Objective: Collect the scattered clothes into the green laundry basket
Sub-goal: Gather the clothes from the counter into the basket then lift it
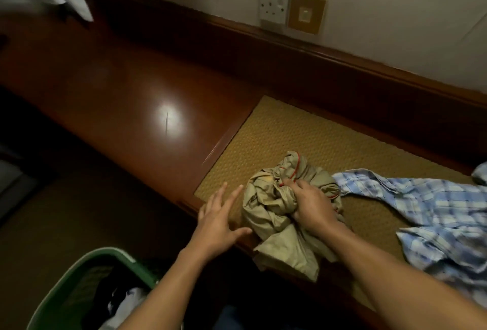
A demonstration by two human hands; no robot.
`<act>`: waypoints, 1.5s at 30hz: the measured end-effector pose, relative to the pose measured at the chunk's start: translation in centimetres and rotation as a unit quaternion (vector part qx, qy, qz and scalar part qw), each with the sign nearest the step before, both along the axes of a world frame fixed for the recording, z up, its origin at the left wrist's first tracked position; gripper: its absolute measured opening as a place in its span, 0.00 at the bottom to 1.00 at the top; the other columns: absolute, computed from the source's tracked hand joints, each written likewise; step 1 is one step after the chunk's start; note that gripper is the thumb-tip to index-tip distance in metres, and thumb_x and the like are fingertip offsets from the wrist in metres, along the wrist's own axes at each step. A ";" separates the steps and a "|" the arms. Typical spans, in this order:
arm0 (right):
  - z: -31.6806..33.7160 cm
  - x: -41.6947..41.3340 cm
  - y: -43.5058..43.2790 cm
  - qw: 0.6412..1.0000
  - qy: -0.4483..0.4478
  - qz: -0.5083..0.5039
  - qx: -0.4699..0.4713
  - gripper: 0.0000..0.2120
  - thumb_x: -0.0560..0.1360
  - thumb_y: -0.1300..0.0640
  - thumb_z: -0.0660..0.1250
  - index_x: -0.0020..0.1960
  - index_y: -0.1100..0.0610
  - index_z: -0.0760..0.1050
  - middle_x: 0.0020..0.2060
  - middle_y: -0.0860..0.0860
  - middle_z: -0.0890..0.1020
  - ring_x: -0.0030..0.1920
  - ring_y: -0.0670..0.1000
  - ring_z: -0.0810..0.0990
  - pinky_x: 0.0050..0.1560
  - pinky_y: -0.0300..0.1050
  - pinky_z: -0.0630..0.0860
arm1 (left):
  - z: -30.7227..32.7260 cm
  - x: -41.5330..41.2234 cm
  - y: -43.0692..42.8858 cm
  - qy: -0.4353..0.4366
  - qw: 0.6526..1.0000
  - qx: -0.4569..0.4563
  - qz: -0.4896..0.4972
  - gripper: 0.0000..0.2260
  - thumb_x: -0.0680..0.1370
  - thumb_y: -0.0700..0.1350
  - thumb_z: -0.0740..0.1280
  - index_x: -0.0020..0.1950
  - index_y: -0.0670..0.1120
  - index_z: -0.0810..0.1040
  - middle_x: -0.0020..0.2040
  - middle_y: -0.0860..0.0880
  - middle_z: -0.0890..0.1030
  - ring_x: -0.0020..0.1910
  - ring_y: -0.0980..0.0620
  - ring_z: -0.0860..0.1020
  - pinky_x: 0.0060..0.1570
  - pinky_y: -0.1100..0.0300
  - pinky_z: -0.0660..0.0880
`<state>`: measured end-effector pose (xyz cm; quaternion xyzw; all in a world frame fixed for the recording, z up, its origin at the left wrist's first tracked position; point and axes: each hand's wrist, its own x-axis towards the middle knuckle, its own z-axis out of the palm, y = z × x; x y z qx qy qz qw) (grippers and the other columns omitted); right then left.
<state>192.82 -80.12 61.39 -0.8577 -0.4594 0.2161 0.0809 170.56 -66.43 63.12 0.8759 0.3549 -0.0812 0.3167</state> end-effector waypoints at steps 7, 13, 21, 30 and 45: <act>0.7 -8.3 -1.4 0.994 0.033 0.101 0.022 0.40 0.68 0.49 0.71 0.77 0.42 0.61 0.59 0.50 0.77 0.56 0.58 0.79 0.51 0.51 0.78 | 1.6 -8.7 -5.0 0.036 0.991 0.069 0.105 0.48 0.70 0.69 0.71 0.78 0.71 0.40 0.82 0.55 0.41 0.81 0.48 0.44 0.78 0.39 0.46; 1.8 -14.2 0.7 0.984 0.015 0.162 0.078 0.36 0.71 0.45 0.71 0.76 0.42 0.61 0.64 0.49 0.76 0.58 0.57 0.78 0.52 0.51 0.77 | 2.1 -17.8 -7.1 0.063 0.977 0.076 0.187 0.47 0.71 0.69 0.70 0.79 0.69 0.40 0.82 0.54 0.39 0.81 0.48 0.42 0.78 0.38 0.46; 2.5 -29.4 3.7 0.962 0.102 0.237 0.091 0.38 0.72 0.34 0.67 0.78 0.41 0.59 0.70 0.48 0.72 0.67 0.54 0.74 0.61 0.55 0.76 | -0.1 -31.9 -9.5 0.051 0.952 0.044 0.299 0.46 0.74 0.67 0.68 0.80 0.64 0.38 0.82 0.56 0.40 0.81 0.48 0.43 0.78 0.39 0.47; -2.5 -45.2 8.0 0.961 0.135 0.239 0.046 0.39 0.69 0.39 0.75 0.76 0.44 0.65 0.68 0.51 0.75 0.64 0.56 0.77 0.58 0.51 0.76 | -7.6 -50.2 -9.7 0.159 0.964 -0.022 0.212 0.49 0.72 0.74 0.61 0.80 0.58 0.33 0.82 0.49 0.39 0.81 0.44 0.40 0.78 0.37 0.39; -16.8 -58.8 17.0 0.944 -0.036 0.329 0.010 0.45 0.72 0.37 0.71 0.80 0.39 0.48 0.81 0.53 0.52 0.77 0.63 0.57 0.68 0.64 0.68 | -22.1 -62.8 -6.6 0.224 0.963 0.048 -0.145 0.34 0.77 0.74 0.49 0.72 0.57 0.73 0.74 0.46 0.69 0.78 0.38 0.56 0.73 0.32 0.31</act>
